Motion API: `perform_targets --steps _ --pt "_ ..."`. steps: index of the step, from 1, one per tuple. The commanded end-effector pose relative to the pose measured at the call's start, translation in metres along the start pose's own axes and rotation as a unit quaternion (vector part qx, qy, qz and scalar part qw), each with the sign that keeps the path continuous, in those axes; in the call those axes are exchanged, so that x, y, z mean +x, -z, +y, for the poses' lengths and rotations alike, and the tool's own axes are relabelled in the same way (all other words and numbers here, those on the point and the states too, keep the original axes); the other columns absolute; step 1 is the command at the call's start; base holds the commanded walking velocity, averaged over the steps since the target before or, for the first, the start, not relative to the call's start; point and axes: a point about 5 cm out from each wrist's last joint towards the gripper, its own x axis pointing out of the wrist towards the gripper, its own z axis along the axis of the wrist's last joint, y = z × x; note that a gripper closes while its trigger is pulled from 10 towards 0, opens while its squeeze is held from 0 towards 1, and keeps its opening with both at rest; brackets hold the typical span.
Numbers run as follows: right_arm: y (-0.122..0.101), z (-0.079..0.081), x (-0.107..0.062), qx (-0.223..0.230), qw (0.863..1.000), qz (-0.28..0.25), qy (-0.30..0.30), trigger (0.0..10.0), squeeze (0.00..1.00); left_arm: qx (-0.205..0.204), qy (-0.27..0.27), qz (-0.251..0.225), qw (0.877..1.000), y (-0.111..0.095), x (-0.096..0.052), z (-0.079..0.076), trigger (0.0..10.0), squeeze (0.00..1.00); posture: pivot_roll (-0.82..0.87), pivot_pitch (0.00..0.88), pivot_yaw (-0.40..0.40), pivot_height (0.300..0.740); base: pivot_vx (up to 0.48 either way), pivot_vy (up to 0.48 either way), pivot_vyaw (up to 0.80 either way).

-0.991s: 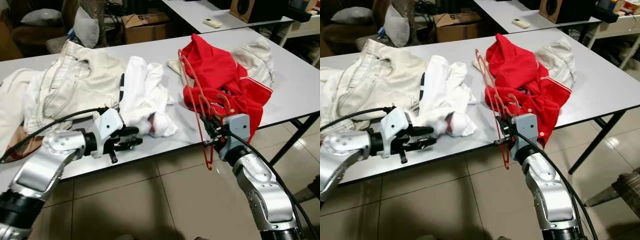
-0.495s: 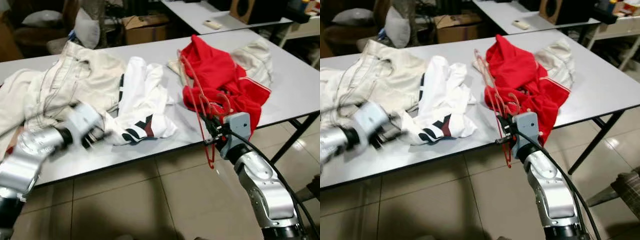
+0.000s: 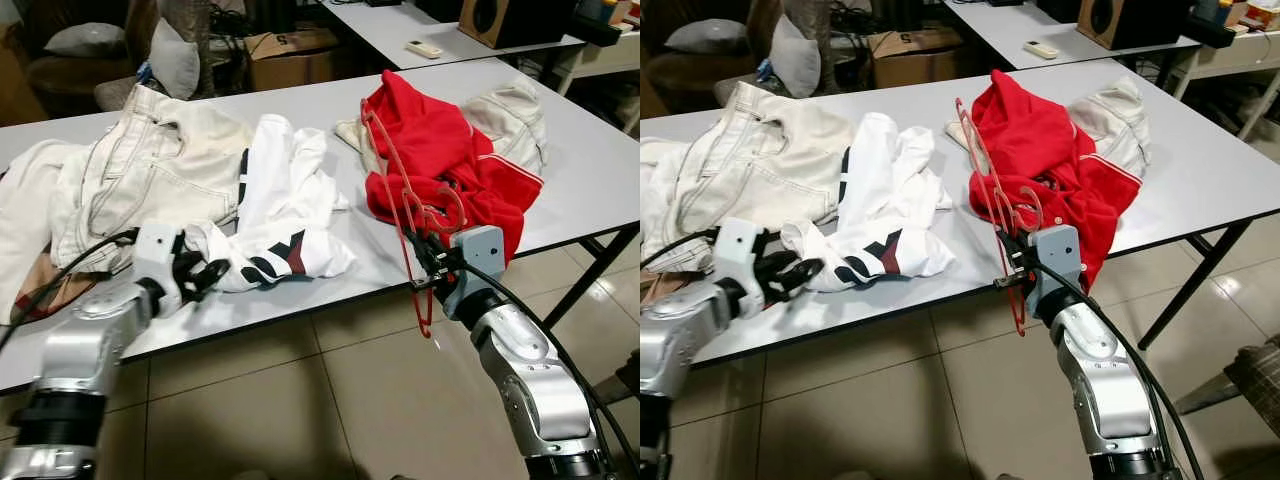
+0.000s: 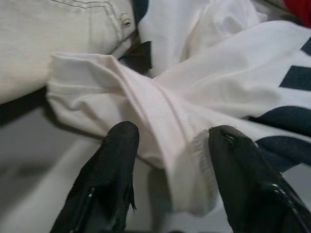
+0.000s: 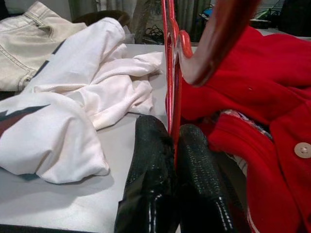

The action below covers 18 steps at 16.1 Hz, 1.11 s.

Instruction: Hang hanger

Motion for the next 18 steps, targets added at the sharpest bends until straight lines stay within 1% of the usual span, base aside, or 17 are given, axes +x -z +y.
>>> perform_targets --steps 1,4,5,7,9,10,18 --pt "0.001 0.0 -0.002 -0.004 1.0 -0.003 0.001 10.0 0.0 -0.001 -0.008 -0.009 1.0 -0.005 0.001 0.002 0.0 0.0 -0.04 0.0 0.073 0.74 0.0 0.0 0.0" --pt "0.002 0.001 -0.002 -0.008 1.0 -0.001 -0.003 10.0 0.0 -0.004 -0.008 -0.027 1.0 -0.006 0.005 -0.001 0.0 0.0 -0.05 0.0 0.073 0.74 0.0 0.0 0.0" --pt "0.002 0.002 -0.002 -0.01 1.0 -0.001 -0.005 10.0 0.0 -0.004 -0.005 -0.026 1.0 -0.005 0.006 -0.004 0.0 0.0 -0.05 0.0 0.072 0.74 0.0 0.0 0.0" --pt "0.003 0.003 -0.002 -0.011 1.0 -0.001 -0.007 10.0 0.0 0.01 -0.007 -0.016 1.0 0.0 0.008 -0.005 0.0 0.0 -0.05 0.0 0.071 0.74 0.0 0.0 0.0" --pt "0.003 0.004 -0.002 -0.011 1.0 -0.001 -0.008 10.0 0.0 0.012 -0.002 -0.02 1.0 0.001 0.009 -0.006 0.0 0.0 -0.05 0.0 0.075 0.74 0.0 0.0 0.0" --pt "0.004 0.006 -0.002 -0.01 1.0 -0.002 -0.009 10.0 0.0 0.011 0.004 -0.033 0.999 -0.002 0.01 -0.008 0.0 0.0 -0.04 0.0 0.075 0.74 0.0 0.0 0.0" --pt "0.003 0.007 0.0 -0.01 1.0 -0.004 -0.012 10.0 0.0 0.004 0.014 -0.052 0.999 -0.006 0.013 -0.011 0.0 0.0 -0.04 0.0 0.074 0.74 0.0 0.0 0.0"
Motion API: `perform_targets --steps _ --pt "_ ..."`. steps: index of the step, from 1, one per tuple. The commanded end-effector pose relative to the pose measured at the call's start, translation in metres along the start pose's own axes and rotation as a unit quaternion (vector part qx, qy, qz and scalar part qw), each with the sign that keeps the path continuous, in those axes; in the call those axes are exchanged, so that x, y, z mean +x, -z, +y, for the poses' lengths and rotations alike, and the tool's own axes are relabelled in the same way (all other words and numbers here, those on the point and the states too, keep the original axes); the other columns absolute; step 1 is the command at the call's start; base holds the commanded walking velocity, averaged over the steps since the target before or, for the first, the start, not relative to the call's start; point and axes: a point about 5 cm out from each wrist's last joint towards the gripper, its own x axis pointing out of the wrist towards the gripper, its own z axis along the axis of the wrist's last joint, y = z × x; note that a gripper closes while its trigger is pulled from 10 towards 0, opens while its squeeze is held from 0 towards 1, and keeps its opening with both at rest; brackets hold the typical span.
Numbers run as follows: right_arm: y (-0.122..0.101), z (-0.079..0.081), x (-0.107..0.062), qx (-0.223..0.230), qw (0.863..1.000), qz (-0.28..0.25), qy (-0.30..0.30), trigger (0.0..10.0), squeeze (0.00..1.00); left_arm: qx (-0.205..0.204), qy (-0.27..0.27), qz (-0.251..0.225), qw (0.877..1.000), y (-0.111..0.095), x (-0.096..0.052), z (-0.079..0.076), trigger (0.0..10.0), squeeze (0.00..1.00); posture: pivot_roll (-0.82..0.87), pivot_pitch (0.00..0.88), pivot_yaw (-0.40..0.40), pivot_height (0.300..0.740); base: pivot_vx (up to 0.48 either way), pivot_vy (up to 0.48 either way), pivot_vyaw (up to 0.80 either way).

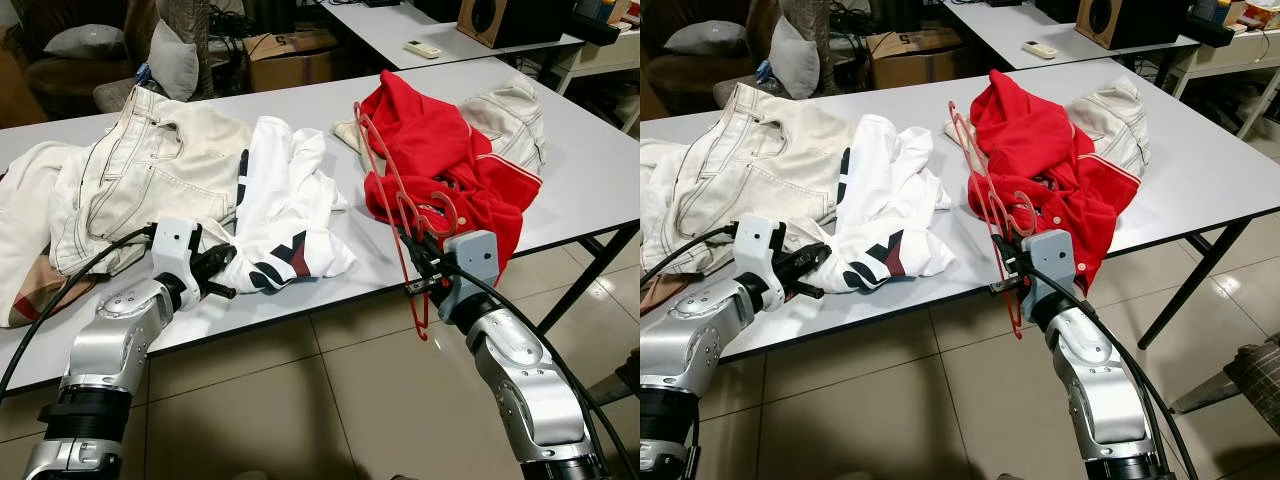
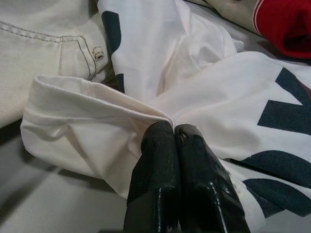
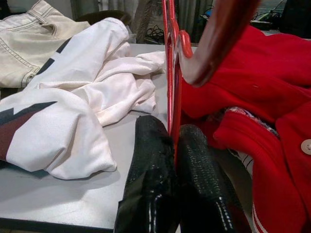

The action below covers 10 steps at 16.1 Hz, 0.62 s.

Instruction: Hang hanger

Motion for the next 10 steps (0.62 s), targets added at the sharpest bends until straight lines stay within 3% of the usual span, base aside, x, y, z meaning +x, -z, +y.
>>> perform_targets --steps 1,2,3,4,5,6,7,9,10 --pt "0.0 0.002 0.001 -0.003 1.0 -0.004 -0.006 10.0 0.0 -0.002 -0.002 -0.005 1.0 -0.002 0.001 0.002 0.0 0.0 -0.04 0.0 0.074 0.74 0.0 0.0 0.0" --pt "0.0 0.002 0.001 -0.003 1.0 -0.004 -0.006 10.0 0.0 -0.002 -0.004 -0.01 1.0 -0.004 0.001 0.002 0.0 0.0 -0.04 0.0 0.075 0.74 0.0 0.0 0.0" --pt "0.0 0.002 0.001 -0.003 1.0 -0.004 -0.006 10.0 0.0 0.001 -0.019 -0.062 0.998 -0.021 0.002 0.006 0.0 0.0 -0.04 0.0 0.072 0.74 0.0 0.0 0.0" --pt "0.0 0.002 0.001 -0.002 1.0 -0.005 -0.006 10.0 0.0 0.002 -0.027 -0.081 0.996 -0.028 0.002 0.008 0.0 0.0 -0.04 0.0 0.072 0.74 0.0 0.0 0.0" --pt "-0.001 0.002 0.001 -0.003 1.0 -0.005 -0.006 10.0 0.0 0.012 -0.068 -0.133 0.989 -0.051 -0.001 0.019 0.0 0.0 -0.04 0.0 0.071 0.74 0.0 0.0 0.0" --pt "-0.001 0.001 0.002 -0.003 1.0 -0.005 -0.005 10.0 0.0 0.026 -0.119 -0.194 0.973 -0.081 -0.008 0.033 0.0 0.0 -0.04 0.0 0.07 0.74 0.0 0.0 0.0" --pt "-0.001 0.001 0.002 -0.003 1.0 -0.006 -0.005 10.0 0.0 0.032 -0.133 -0.228 0.964 -0.097 -0.012 0.038 0.0 0.0 -0.04 0.0 0.07 0.74 0.0 0.0 0.0" --pt "-0.001 0.0 0.002 -0.003 1.0 -0.007 -0.004 10.0 0.0 0.058 -0.143 -0.322 0.934 -0.148 -0.029 0.044 0.0 0.0 -0.04 0.0 0.068 0.74 0.0 0.0 0.0" --pt "-0.002 0.0 0.002 -0.003 1.0 -0.008 -0.003 10.0 0.0 0.092 -0.154 -0.395 0.901 -0.193 -0.047 0.048 0.0 0.0 -0.04 0.0 0.066 0.74 0.0 0.0 0.0"
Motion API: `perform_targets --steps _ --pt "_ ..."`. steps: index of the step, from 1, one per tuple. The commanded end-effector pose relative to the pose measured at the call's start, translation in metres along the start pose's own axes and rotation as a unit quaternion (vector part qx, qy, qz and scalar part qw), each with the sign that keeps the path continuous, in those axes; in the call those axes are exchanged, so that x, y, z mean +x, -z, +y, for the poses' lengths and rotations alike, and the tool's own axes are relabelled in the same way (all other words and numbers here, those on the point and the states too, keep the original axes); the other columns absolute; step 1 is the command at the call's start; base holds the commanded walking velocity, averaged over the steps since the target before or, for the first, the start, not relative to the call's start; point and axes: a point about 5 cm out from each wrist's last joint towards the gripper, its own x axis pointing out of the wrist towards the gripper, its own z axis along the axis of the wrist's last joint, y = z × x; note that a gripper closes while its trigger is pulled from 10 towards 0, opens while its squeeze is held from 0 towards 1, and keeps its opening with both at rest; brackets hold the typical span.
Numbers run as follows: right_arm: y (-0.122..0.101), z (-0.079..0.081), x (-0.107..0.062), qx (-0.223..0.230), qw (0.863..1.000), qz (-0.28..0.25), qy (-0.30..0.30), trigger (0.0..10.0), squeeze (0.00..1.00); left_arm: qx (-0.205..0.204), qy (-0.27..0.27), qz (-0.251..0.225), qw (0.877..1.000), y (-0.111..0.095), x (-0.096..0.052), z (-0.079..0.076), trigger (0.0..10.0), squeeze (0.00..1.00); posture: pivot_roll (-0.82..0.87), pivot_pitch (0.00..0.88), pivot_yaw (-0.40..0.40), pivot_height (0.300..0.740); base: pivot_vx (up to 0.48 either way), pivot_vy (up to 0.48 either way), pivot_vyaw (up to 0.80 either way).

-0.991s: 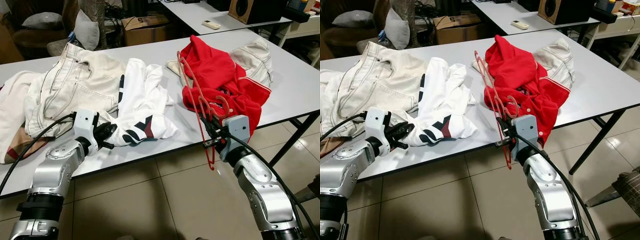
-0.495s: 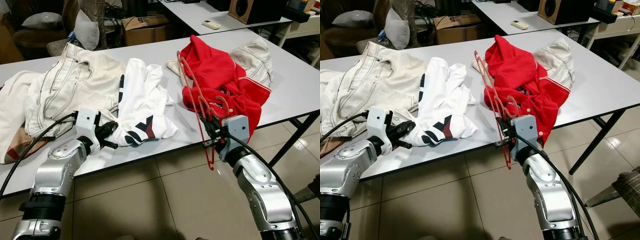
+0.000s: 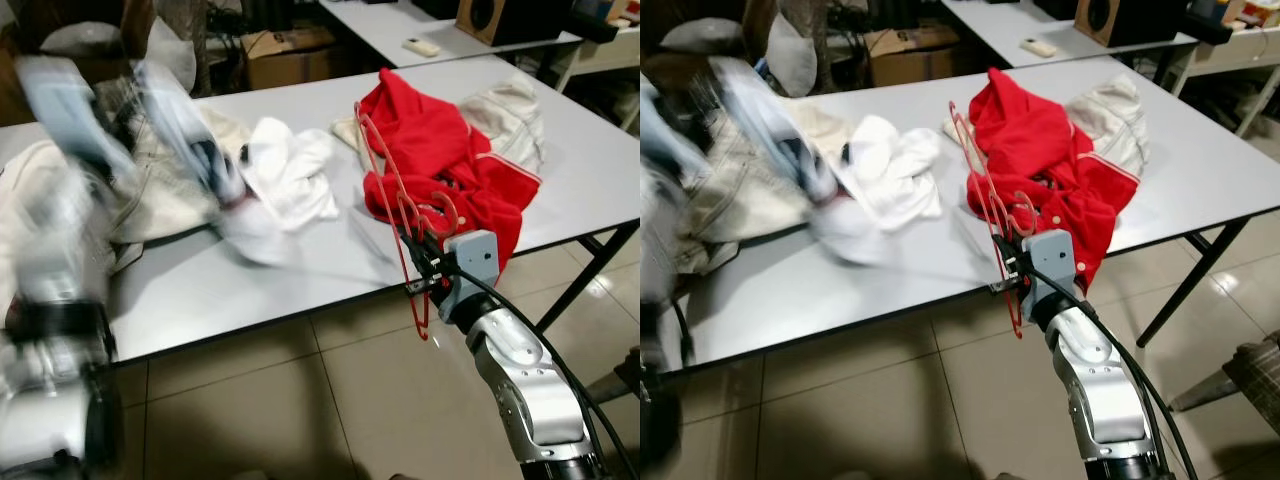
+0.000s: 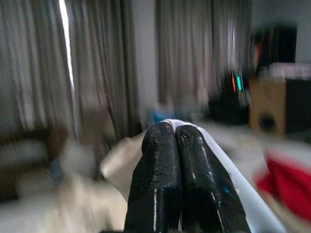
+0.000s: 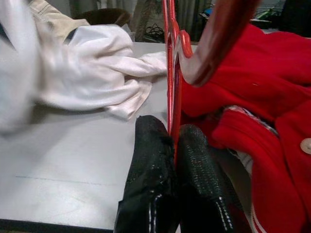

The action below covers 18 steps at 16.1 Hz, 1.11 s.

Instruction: Hang hanger

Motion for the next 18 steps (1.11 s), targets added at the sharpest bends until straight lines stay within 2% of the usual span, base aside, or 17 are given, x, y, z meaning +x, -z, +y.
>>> perform_targets --steps 1,2,3,5,6,7,8,10,12,13,14,15,16,17,18 --pt "-0.002 0.0 0.002 -0.001 1.0 -0.007 -0.003 10.0 0.0 0.03 -0.02 -0.086 0.996 -0.044 0.01 0.017 0.0 0.0 -0.04 0.0 0.066 0.74 0.0 0.0 0.0" --pt "-0.002 0.0 0.001 -0.001 1.0 -0.007 -0.003 10.0 0.0 0.039 -0.021 -0.101 0.994 -0.053 0.014 0.019 0.0 0.0 -0.04 0.0 0.067 0.74 0.0 0.0 0.0" --pt "-0.001 -0.001 0.001 -0.001 1.0 -0.007 -0.001 10.0 0.0 0.08 0.012 -0.141 0.987 -0.077 0.026 0.006 0.0 0.0 -0.04 0.0 0.067 0.74 0.0 0.0 0.0" --pt "-0.001 -0.001 0.0 -0.001 1.0 -0.006 0.0 10.0 0.0 0.09 0.069 -0.129 0.985 -0.072 0.032 -0.019 0.0 0.0 -0.04 0.0 0.068 0.74 0.0 0.0 0.0" --pt "-0.001 0.0 0.001 -0.003 1.0 -0.006 0.001 10.0 0.0 0.093 0.162 -0.083 0.979 -0.04 0.032 -0.057 0.0 0.0 -0.04 0.0 0.076 0.74 0.0 0.0 0.0" --pt "-0.001 0.0 0.0 -0.003 1.0 -0.006 0.002 10.0 0.0 0.09 0.219 -0.041 0.971 -0.015 0.024 -0.077 0.0 0.0 -0.05 0.0 0.08 0.74 0.0 0.0 0.0" --pt "-0.001 0.0 -0.001 -0.003 1.0 -0.006 0.005 10.0 0.0 0.076 0.301 0.016 0.95 0.02 0.006 -0.104 0.0 0.0 -0.05 0.0 0.083 0.74 0.0 0.0 0.0" --pt "0.0 -0.002 -0.004 -0.003 1.0 -0.004 0.009 10.0 0.0 0.065 0.378 0.048 0.922 0.04 -0.017 -0.123 0.0 0.0 -0.06 0.0 0.081 0.74 0.0 0.0 0.0" --pt "0.0 -0.002 -0.004 -0.004 1.0 -0.002 0.008 10.0 0.0 0.058 0.405 0.077 0.909 0.049 -0.027 -0.124 0.0 0.0 -0.05 0.0 0.074 0.74 0.0 0.0 0.0" --pt "0.0 -0.002 -0.004 -0.006 1.0 -0.001 0.005 10.0 0.0 0.075 0.412 0.106 0.902 0.058 -0.031 -0.121 0.0 0.0 -0.05 0.0 0.068 0.74 0.0 0.0 0.0" --pt "0.0 -0.002 -0.003 -0.006 1.0 -0.001 0.004 10.0 0.0 0.1 0.404 0.121 0.901 0.063 -0.032 -0.118 0.0 0.0 -0.05 0.0 0.068 0.74 0.0 0.0 0.0" --pt "-0.001 -0.002 -0.002 -0.006 1.0 -0.001 0.002 10.0 0.0 0.161 0.35 0.154 0.91 0.074 -0.028 -0.107 10.0 0.0 -0.05 0.0 0.067 0.74 0.0 0.0 0.0" --pt "-0.001 -0.002 -0.002 -0.006 1.0 -0.001 0.002 10.0 0.0 0.198 0.301 0.173 0.916 0.08 -0.025 -0.096 10.0 0.0 -0.05 0.0 0.067 0.74 0.0 0.0 0.0" --pt "-0.001 -0.001 -0.002 -0.006 1.0 -0.001 0.002 10.0 0.0 0.214 0.298 0.18 0.913 0.081 -0.025 -0.093 10.0 0.0 -0.05 0.0 0.067 0.74 0.0 0.0 0.0" --pt "0.0 -0.001 -0.002 -0.006 1.0 0.0 0.002 10.0 0.0 0.211 0.302 0.182 0.912 0.08 -0.026 -0.093 10.0 0.0 -0.05 0.0 0.067 0.74 0.0 0.0 0.0"
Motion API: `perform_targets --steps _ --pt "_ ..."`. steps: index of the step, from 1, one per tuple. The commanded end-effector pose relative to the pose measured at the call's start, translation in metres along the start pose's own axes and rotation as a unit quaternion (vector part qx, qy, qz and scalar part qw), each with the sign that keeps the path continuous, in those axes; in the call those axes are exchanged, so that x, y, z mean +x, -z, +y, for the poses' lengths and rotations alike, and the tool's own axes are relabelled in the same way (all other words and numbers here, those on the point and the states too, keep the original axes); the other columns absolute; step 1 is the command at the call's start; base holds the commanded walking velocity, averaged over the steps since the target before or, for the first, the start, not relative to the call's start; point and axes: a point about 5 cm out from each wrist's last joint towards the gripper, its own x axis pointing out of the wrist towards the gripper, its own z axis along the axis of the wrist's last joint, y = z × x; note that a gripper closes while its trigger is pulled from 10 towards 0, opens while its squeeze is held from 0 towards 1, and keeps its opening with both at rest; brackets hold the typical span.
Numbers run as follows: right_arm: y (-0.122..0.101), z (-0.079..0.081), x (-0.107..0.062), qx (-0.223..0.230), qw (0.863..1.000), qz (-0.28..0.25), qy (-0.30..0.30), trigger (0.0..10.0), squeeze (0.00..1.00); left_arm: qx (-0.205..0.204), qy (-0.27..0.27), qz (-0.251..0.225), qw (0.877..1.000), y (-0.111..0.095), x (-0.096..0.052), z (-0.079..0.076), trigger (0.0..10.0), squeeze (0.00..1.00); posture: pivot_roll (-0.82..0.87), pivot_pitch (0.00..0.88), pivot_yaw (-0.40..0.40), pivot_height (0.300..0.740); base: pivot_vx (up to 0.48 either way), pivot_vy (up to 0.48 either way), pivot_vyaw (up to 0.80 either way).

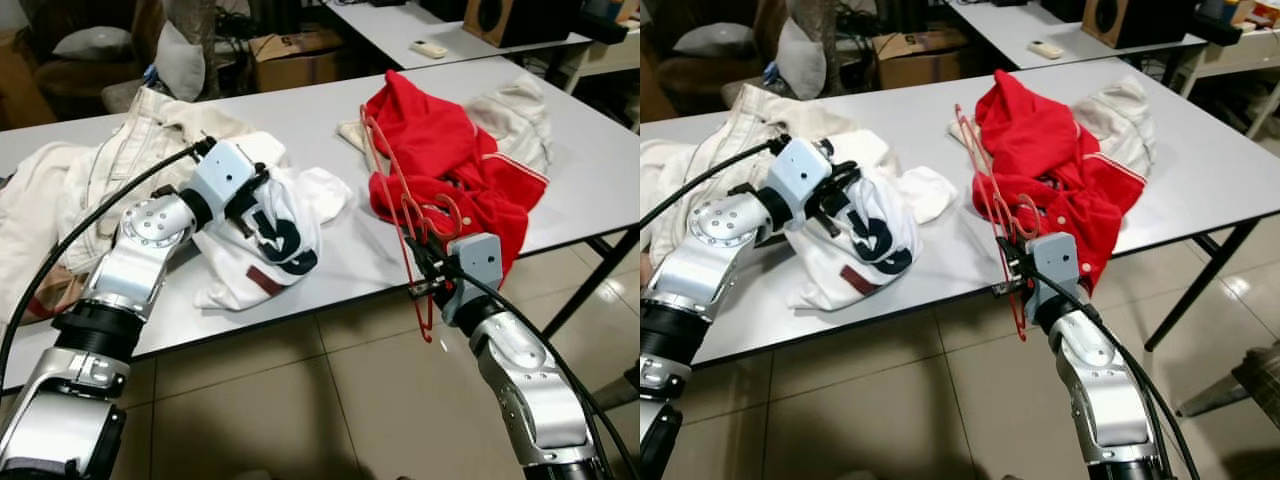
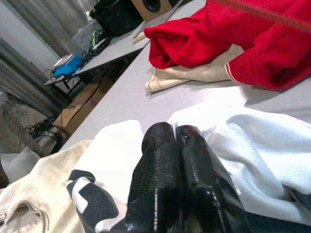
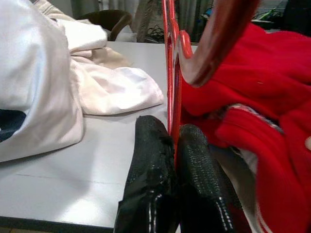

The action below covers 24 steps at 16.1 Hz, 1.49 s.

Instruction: Hang hanger

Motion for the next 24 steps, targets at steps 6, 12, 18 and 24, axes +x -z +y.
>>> perform_targets --steps 6,12,18,24 --pt "0.001 -0.006 -0.002 -0.003 1.0 0.008 0.02 10.0 0.0 -0.148 0.08 -0.064 0.984 -0.017 -0.019 -0.017 10.0 1.0 -0.05 0.0 0.065 0.74 0.0 0.0 0.0" --pt "-0.002 -0.011 -0.004 0.0 1.0 0.008 0.029 10.0 0.0 -0.134 0.213 0.074 0.965 0.019 -0.052 -0.082 10.0 0.0 -0.04 0.025 0.043 0.74 0.0 0.0 0.0" --pt "-0.001 -0.012 -0.006 0.004 0.999 0.011 0.031 10.0 0.0 -0.151 0.215 0.21 0.942 0.082 -0.071 -0.111 10.0 0.0 -0.05 0.03 0.052 0.74 0.0 0.0 0.0" --pt "-0.001 -0.009 -0.004 0.008 1.0 0.011 0.027 10.0 0.0 -0.089 0.122 0.295 0.944 0.107 -0.112 -0.038 10.0 0.0 -0.03 0.026 0.045 0.74 0.0 0.0 0.0"
